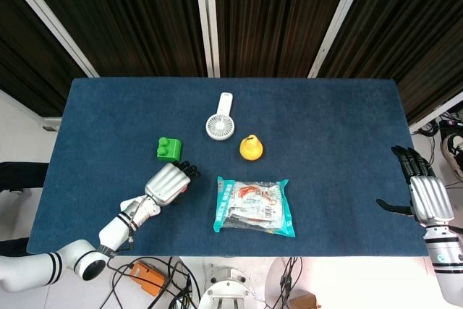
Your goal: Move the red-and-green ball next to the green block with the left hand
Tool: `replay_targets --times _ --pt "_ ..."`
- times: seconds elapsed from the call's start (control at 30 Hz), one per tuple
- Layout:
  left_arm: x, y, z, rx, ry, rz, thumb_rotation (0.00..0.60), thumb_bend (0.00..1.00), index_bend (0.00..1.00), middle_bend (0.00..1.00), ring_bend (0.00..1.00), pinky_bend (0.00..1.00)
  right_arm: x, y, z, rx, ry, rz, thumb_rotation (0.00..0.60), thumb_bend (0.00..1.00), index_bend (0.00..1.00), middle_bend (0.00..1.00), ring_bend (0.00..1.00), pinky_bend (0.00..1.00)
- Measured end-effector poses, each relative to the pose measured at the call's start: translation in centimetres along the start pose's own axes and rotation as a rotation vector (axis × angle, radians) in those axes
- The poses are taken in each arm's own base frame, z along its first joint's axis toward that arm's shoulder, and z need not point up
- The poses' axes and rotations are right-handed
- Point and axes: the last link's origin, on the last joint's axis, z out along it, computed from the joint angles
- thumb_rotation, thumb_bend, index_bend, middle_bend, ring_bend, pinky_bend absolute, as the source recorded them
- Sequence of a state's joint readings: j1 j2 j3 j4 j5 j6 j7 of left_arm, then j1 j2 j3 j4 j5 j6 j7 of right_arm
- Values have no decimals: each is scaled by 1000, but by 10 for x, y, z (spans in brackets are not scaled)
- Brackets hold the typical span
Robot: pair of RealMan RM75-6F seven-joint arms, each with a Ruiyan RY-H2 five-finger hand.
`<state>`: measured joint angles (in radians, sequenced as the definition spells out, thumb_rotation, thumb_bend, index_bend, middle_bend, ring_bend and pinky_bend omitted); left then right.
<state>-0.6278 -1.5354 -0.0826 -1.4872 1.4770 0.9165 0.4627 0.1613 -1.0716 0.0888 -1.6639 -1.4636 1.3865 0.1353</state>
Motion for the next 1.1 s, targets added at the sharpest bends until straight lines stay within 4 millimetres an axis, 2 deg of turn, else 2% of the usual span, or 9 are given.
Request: replay_targets --times 0.13,0.23,0.3,0.47,0.6,0.73,0.93,1.1 --pt "-4 -5 1 23 -22 38 600 204 351 316 327 466 -1 1 -1 -4 -2 2 600 135 79 140 14 157" --pt "-8 -8 1 42 -42 39 600 240 400 406 434 558 -2 2 -1 -7 -5 3 600 135 79 140 14 157" --pt "-9 -9 2 48 -52 36 600 261 429 439 473 579 -2 2 -1 -7 -6 4 600 135 79 140 14 157" --pt "-6 -9 4 50 -35 9 600 274 452 470 508 613 -2 1 0 -6 -7 2 600 135 79 140 14 157" --pt "4 -7 9 41 16 -2 600 273 453 469 508 613 -2 1 -1 -5 -7 1 600 135 79 140 14 157" --pt "18 -3 23 17 53 4 600 273 453 469 508 613 -3 0 -1 -4 -8 -1 600 135 79 140 14 157" --pt "43 6 63 -20 74 5 600 273 453 470 501 613 -2 1 -2 -6 -5 1 600 135 80 140 14 157" --pt "52 3 92 8 45 -1 600 272 453 469 492 613 -1 4 -7 -20 1 4 600 135 80 140 14 157"
